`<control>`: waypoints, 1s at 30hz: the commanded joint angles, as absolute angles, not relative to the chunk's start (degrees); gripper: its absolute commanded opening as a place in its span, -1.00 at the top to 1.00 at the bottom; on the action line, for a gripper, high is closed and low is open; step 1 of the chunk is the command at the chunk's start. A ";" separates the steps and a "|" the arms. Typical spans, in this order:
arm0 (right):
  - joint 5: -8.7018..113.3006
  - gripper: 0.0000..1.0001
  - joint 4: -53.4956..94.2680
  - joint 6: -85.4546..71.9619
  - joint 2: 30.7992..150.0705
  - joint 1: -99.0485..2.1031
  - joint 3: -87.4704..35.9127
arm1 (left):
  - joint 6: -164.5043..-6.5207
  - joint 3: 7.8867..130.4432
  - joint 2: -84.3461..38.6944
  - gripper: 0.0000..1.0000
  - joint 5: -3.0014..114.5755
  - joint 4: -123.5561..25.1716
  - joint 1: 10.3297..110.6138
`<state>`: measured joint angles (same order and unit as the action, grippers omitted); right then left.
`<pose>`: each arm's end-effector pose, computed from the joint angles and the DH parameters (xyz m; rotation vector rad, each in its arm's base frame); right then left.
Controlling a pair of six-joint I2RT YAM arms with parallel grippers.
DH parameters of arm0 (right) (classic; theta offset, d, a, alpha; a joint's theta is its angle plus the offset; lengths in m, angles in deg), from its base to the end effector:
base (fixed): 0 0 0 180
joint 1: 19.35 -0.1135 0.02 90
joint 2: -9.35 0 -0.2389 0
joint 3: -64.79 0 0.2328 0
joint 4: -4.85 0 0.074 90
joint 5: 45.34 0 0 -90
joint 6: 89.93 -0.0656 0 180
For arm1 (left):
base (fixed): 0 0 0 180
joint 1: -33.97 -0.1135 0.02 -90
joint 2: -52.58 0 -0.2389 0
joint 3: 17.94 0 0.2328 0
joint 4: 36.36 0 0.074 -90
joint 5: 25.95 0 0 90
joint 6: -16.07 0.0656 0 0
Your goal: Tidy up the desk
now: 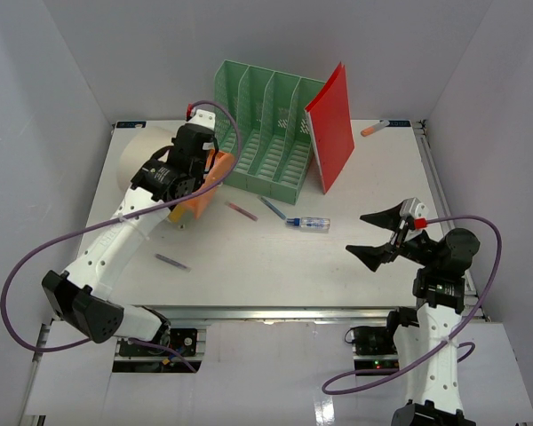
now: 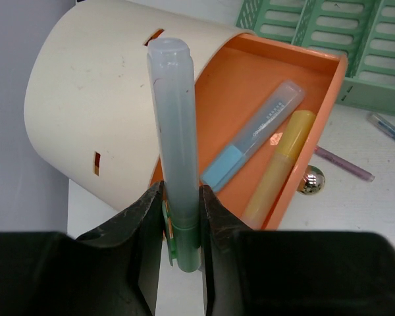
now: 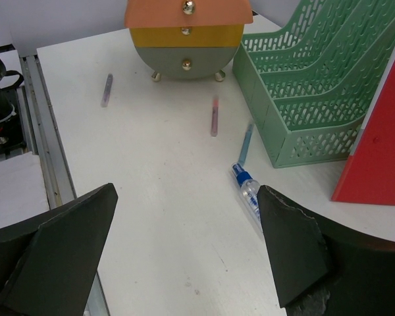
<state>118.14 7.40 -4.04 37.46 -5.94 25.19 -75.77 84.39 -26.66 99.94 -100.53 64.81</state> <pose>0.1400 0.0313 0.2868 -0.8445 1.3326 0.7715 0.2648 -0.1133 0.3559 0.2300 2.1453 0.3902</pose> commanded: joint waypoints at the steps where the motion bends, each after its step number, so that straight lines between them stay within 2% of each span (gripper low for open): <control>1: 117.64 -0.86 4.23 -4.49 36.67 -5.32 25.33 | -73.07 84.08 -26.61 0.42 97.20 -96.92 63.16; 4: 117.26 -0.86 4.28 -4.72 37.13 -5.20 25.16 | -73.36 83.70 -25.95 0.02 95.30 -96.95 63.15; 6: 116.99 -0.86 4.38 -4.82 38.00 -5.05 24.84 | -74.71 83.28 -25.70 -0.17 94.14 -96.97 63.21; 12: 114.97 -0.87 7.49 -3.10 42.99 -4.94 22.05 | -76.74 82.57 -24.62 -0.35 92.70 -97.20 63.16; 15: 108.79 -0.88 13.60 -0.89 48.69 -5.02 15.72 | -79.42 84.44 -22.67 -0.47 88.41 -97.61 63.16; 19: 96.31 -0.95 22.87 -2.69 61.55 -5.09 4.29 | -83.28 85.33 -16.41 -0.65 80.01 -96.10 63.17; 20: 91.94 -0.84 25.18 -3.89 66.88 -5.26 0.78 | -84.49 83.78 -12.79 -0.71 77.42 -94.27 63.23; 23: 74.71 -0.74 30.15 -7.60 75.96 -7.46 -8.59 | -87.01 77.16 -4.72 -0.93 70.44 -89.38 63.15; 27: 47.23 -0.72 35.93 -11.63 89.54 -15.77 -22.41 | -89.92 66.32 6.71 -0.96 64.55 -83.50 63.24; 30: 34.22 -0.81 41.72 -14.61 103.75 -20.91 -39.03 | -92.36 61.84 11.49 -0.96 60.55 -82.23 63.24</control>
